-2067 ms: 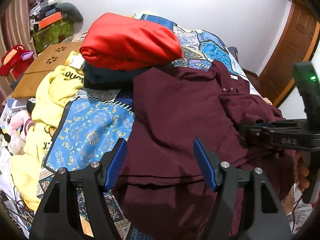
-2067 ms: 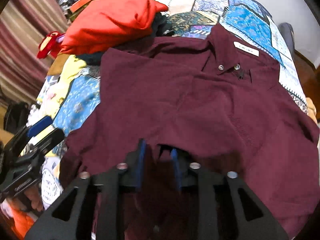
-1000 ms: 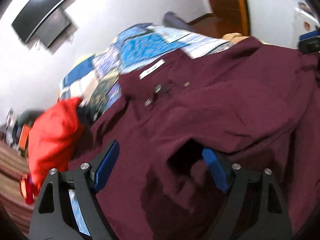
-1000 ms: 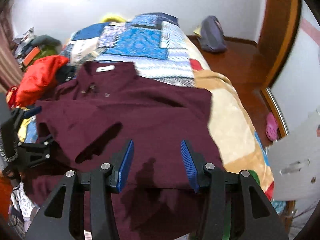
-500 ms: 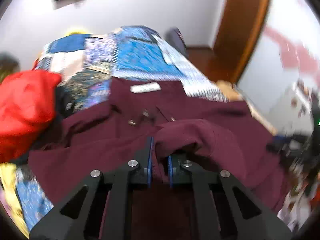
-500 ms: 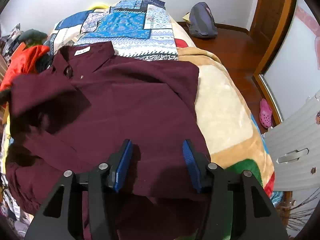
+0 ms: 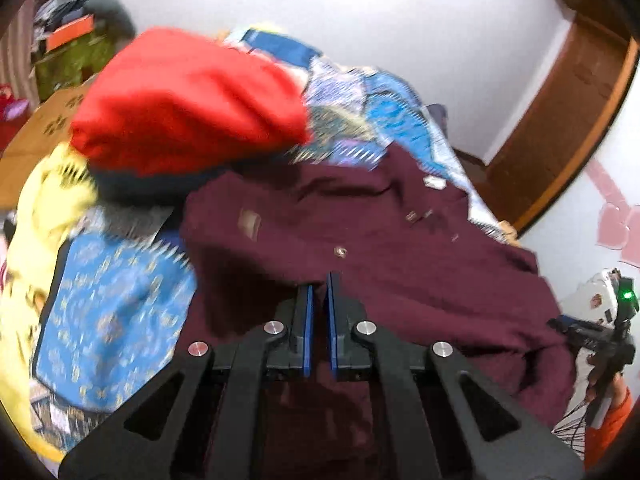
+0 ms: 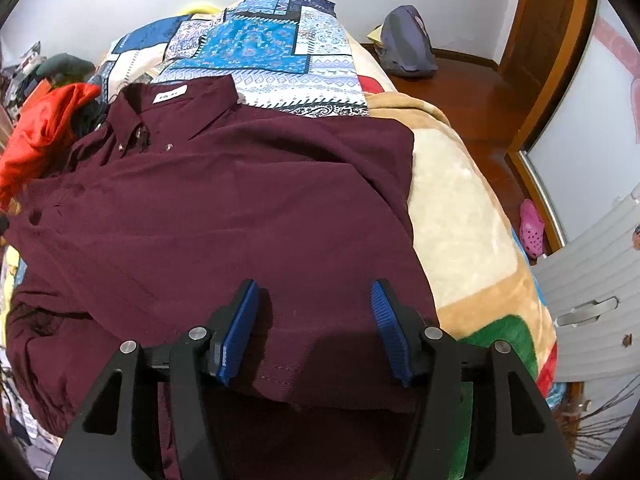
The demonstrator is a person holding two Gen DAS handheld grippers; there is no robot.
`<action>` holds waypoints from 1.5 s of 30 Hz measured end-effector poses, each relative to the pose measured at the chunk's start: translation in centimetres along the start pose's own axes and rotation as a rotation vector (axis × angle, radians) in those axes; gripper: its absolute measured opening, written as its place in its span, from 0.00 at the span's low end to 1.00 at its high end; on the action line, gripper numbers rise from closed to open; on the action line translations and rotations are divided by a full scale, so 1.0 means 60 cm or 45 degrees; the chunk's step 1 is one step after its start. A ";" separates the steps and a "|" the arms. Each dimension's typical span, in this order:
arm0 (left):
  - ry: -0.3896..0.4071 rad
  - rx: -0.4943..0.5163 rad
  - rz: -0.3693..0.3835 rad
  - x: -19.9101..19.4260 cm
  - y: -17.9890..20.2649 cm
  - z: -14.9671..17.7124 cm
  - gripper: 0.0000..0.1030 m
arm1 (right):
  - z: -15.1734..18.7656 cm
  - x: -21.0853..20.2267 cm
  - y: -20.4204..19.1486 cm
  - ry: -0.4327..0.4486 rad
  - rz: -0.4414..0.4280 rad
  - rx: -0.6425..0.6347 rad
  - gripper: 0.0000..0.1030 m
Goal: Fold large clothes
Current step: 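Grasp the shirt side with the left tool and fold it toward the placket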
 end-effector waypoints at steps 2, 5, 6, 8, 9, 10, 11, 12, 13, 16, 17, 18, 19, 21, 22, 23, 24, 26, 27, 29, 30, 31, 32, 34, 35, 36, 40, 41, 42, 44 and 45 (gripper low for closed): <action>-0.043 -0.031 0.028 0.015 -0.017 0.026 0.05 | 0.000 0.001 -0.002 -0.002 0.013 -0.005 0.53; -0.073 -0.041 0.037 0.030 -0.027 0.055 0.05 | -0.001 -0.001 -0.001 -0.007 0.007 0.006 0.53; -0.071 -0.041 0.036 0.032 -0.031 0.061 0.04 | -0.001 -0.001 -0.001 -0.008 0.003 0.011 0.53; -0.053 -0.037 0.013 0.025 -0.033 0.069 0.01 | -0.001 -0.005 0.001 -0.010 -0.009 0.023 0.53; -0.030 -0.029 -0.019 0.016 -0.033 0.070 0.00 | -0.002 -0.007 -0.001 -0.011 -0.013 0.027 0.53; 0.003 -0.020 -0.082 0.004 -0.037 0.072 0.00 | -0.003 -0.014 -0.002 -0.005 -0.024 0.030 0.53; 0.039 -0.012 -0.148 -0.013 -0.048 0.074 0.00 | -0.006 -0.022 -0.004 0.008 -0.034 0.031 0.53; 0.062 -0.012 -0.180 -0.023 -0.057 0.074 0.00 | -0.008 -0.030 -0.005 0.027 -0.040 0.033 0.53; 0.076 -0.023 -0.184 -0.034 -0.066 0.078 0.00 | -0.011 -0.035 -0.006 0.040 -0.043 0.034 0.53; 0.022 -0.067 -0.189 -0.036 -0.107 0.089 0.00 | -0.018 -0.047 -0.005 0.070 -0.060 0.046 0.53; 0.000 -0.074 -0.206 -0.032 -0.118 0.095 0.00 | -0.019 -0.044 -0.005 0.068 -0.065 0.051 0.53; -0.020 -0.081 -0.225 -0.028 -0.126 0.098 0.00 | -0.019 -0.037 -0.005 0.058 -0.067 0.058 0.53; -0.034 -0.086 -0.238 -0.024 -0.133 0.101 0.00 | -0.016 -0.026 -0.004 0.036 -0.068 0.068 0.53; -0.061 -0.090 -0.255 -0.019 -0.140 0.111 0.01 | -0.006 -0.006 -0.007 -0.016 -0.076 0.079 0.53; -0.078 -0.088 -0.251 -0.015 -0.140 0.115 0.02 | 0.000 0.008 -0.009 -0.042 -0.070 0.077 0.53; -0.101 -0.086 -0.247 -0.009 -0.138 0.116 0.03 | 0.004 0.012 -0.010 -0.047 -0.059 0.070 0.53; -0.121 -0.081 -0.246 -0.003 -0.135 0.119 0.04 | 0.006 0.012 -0.012 -0.043 -0.043 0.056 0.53; -0.153 -0.060 -0.246 0.003 -0.127 0.121 0.05 | 0.006 0.000 -0.016 -0.036 -0.023 0.033 0.53; -0.162 -0.047 -0.249 0.004 -0.122 0.120 0.08 | 0.005 -0.007 -0.016 -0.032 -0.024 0.023 0.53; -0.162 -0.016 -0.256 0.000 -0.111 0.114 0.19 | 0.001 -0.028 -0.015 -0.009 -0.040 0.011 0.53; -0.152 -0.005 -0.259 -0.003 -0.106 0.108 0.33 | -0.003 -0.038 -0.012 0.010 -0.047 0.011 0.53; -0.134 0.003 -0.262 -0.008 -0.101 0.099 0.40 | -0.008 -0.048 -0.009 0.028 -0.049 0.012 0.53; -0.114 0.010 -0.259 -0.012 -0.096 0.090 0.46 | -0.017 -0.060 -0.005 0.049 -0.050 0.014 0.53; -0.085 0.029 -0.252 -0.020 -0.083 0.068 0.47 | -0.033 -0.074 0.000 0.077 -0.054 0.020 0.53; -0.076 0.048 -0.246 -0.023 -0.073 0.054 0.47 | -0.044 -0.081 0.002 0.089 -0.054 0.021 0.53; -0.065 0.071 -0.239 -0.026 -0.063 0.039 0.47 | -0.053 -0.086 0.003 0.101 -0.054 0.021 0.53; -0.043 0.129 -0.190 -0.025 -0.028 -0.005 0.61 | -0.079 -0.092 0.004 0.141 -0.048 0.033 0.53; -0.044 0.127 -0.178 -0.022 -0.025 -0.012 0.63 | -0.081 -0.090 0.006 0.144 -0.049 0.039 0.53; -0.054 0.120 -0.171 -0.017 -0.023 -0.019 0.63 | -0.081 -0.086 0.009 0.140 -0.052 0.047 0.53; -0.103 0.102 -0.164 0.002 -0.022 -0.030 0.63 | -0.075 -0.076 0.019 0.116 -0.058 0.075 0.53; -0.112 0.101 -0.163 0.009 -0.020 -0.032 0.63 | -0.072 -0.073 0.024 0.108 -0.061 0.087 0.53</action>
Point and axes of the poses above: each gripper's, at about its wrist camera, not at the fingertips, and x roughly the way its jaws point, y to its right, z to its underside, the point moved 10 cm from there along x, roughly the way its jaws point, and after that the axes turned 12 degrees about -y, right-handed, at the moved point
